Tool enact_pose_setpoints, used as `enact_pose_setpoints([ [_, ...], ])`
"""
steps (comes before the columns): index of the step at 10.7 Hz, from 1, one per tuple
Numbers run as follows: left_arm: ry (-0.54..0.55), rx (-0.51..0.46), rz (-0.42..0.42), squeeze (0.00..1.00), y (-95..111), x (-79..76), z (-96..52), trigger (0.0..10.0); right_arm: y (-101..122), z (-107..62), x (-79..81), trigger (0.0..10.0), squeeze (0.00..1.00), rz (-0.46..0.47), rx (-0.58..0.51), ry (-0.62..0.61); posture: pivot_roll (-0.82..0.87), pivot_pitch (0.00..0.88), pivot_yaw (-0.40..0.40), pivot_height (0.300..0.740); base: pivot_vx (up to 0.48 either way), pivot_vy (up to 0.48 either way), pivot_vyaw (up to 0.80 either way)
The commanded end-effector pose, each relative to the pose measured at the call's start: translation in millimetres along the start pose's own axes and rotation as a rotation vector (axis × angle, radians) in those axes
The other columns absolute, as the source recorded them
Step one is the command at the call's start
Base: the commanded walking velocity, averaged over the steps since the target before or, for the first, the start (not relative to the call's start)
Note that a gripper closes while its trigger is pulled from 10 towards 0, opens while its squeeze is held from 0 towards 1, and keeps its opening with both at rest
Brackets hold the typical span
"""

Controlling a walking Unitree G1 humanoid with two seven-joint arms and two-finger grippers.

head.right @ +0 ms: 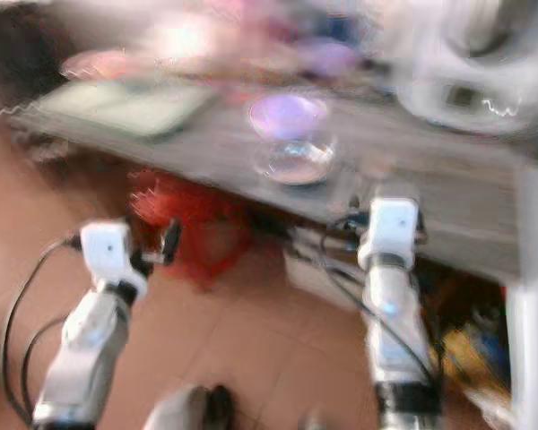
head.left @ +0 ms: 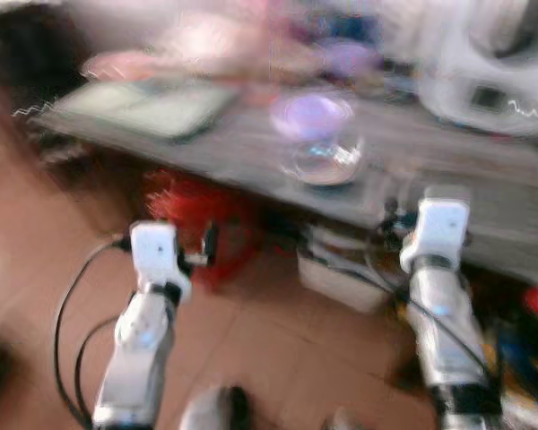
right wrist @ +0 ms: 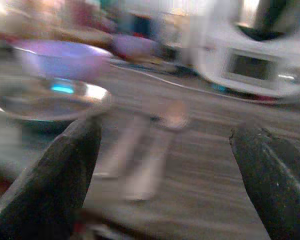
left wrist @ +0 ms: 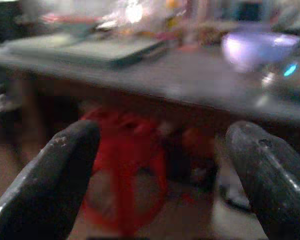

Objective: Setting the table

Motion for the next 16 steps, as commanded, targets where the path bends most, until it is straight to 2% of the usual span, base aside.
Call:
enact_pose_setpoints([
  [1,-0.016,-0.021,0.013,0.0,6,-1.6,5.5,10.0,-1,-2.3,-0.4,10.0,0.0,0.03,0.009,0.002,0.01,0.0,0.056,0.74,-0.281,0.0,0.0],
  [5,-0.025,-0.026,0.014,0.0,6,-3.2,5.9,10.0,-4,-1.3,-4.0,10.0,0.0,0.089,0.042,-0.033,0.01,0.01,0.058,0.74,-0.141,0.0,0.0],
  [8,-0.061,-0.017,0.009,0.0,4,-3.9,1.8,10.0,-6,-1.5,-3.0,10.0,0.0,0.089,0.054,-0.032,0.01,0.021,0.064,0.74,0.0,0.0,-0.8],
  [14,-0.108,-0.049,0.004,0.0,14,-8.7,4.6,10.0,-3,2.0,-3.4,10.0,0.0,0.086,0.053,-0.063,0.02,0.035,0.065,0.74,0.0,0.0,-0.79],
  [16,-0.128,-0.046,0.0,0.0,13,-12.4,3.0,10.0,-3,1.1,-2.0,10.0,0.0,0.088,0.06,-0.064,0.02,0.042,0.067,0.74,0.0,-0.319,0.0],
])
Point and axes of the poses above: a point about 5 cm out from each wrist's last joint towards the gripper, its own z axis pointing out of the wrist towards the gripper, its own y axis along the axis of the wrist's last joint, x = y × z, the point moved 2 cm from there along z, pointing out of the wrist towards the gripper, and after that the axes turned 2 degrees about -z, right-handed, at the moved point
